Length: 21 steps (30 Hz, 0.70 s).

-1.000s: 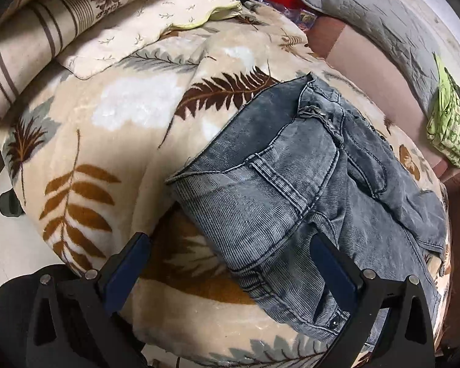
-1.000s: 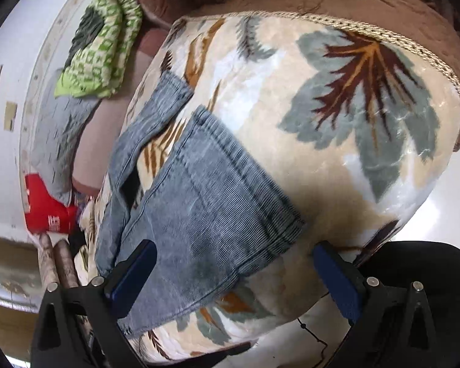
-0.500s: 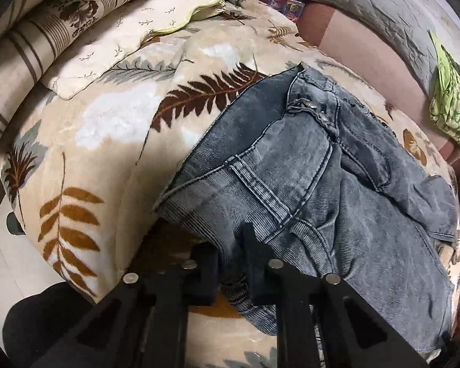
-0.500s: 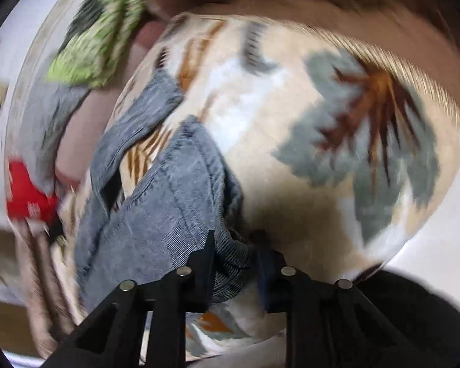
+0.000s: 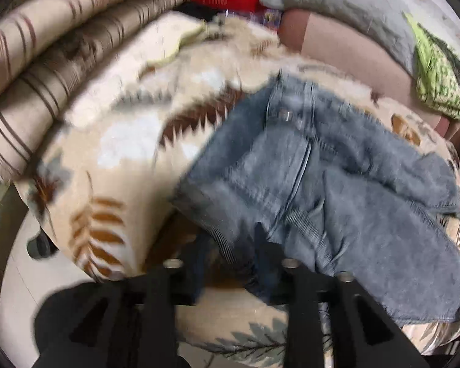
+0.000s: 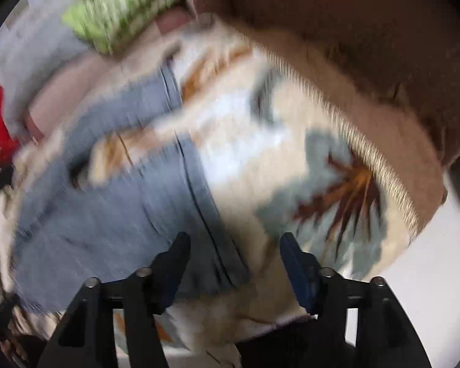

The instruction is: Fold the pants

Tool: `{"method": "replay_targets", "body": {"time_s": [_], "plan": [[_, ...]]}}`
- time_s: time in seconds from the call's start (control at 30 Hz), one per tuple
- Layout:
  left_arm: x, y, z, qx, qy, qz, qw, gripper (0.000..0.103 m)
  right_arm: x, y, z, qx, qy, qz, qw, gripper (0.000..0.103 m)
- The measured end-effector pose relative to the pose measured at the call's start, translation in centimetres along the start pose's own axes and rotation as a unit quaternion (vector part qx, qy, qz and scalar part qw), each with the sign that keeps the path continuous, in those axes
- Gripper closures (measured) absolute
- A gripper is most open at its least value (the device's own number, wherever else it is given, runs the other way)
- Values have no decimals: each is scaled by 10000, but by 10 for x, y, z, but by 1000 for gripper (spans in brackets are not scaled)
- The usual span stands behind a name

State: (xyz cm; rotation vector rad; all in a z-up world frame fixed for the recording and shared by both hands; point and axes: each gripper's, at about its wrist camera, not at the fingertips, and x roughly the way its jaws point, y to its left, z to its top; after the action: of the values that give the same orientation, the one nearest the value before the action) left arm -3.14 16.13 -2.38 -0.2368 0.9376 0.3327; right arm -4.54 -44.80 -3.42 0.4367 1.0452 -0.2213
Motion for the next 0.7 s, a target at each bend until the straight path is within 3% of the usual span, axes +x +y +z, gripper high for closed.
{"method": "replay_targets", "body": {"time_s": [0.07, 0.13, 0.2, 0.3, 0.33, 0.37, 0.4, 0.43, 0.57, 0.63, 0.7], "plan": [[-12, -11, 4, 157, -315, -64, 9994, 37, -9, 5, 18, -69, -201, 249, 9995, 34], [-14, -27, 8, 448, -516, -96, 9976, 34, -3, 16, 37, -133, -173, 526, 9984, 34], [-5, -39, 5, 699, -427, -103, 9966, 33, 18, 27, 58, -222, -5, 702, 9973, 34], [35, -52, -3, 974, 55, 120, 9952, 33, 66, 44, 78, -404, 455, 681, 9958, 35], [56, -54, -9, 1099, 362, 240, 9930, 32, 79, 48, 79, -448, 658, 721, 9942, 45], [59, -52, -12, 1053, 263, 187, 9939, 29, 94, 53, 80, -566, 914, 770, 9912, 60], [58, -48, -12, 955, 109, 143, 9953, 24, 99, 59, 79, -717, 1020, 670, 9899, 79], [59, -45, -11, 903, 146, 143, 9957, 23, 100, 67, 78, -972, 950, 429, 9898, 84], [65, -42, -10, 859, 115, 123, 9962, 18, 77, 93, 81, -1581, 131, -218, 9871, 85], [65, -44, -11, 900, 38, 185, 9958, 17, 87, 98, 78, -1599, 59, -380, 9864, 84], [61, -47, -11, 938, 44, 198, 9954, 17, 112, 98, 75, -1686, 307, -525, 9838, 80]]}}
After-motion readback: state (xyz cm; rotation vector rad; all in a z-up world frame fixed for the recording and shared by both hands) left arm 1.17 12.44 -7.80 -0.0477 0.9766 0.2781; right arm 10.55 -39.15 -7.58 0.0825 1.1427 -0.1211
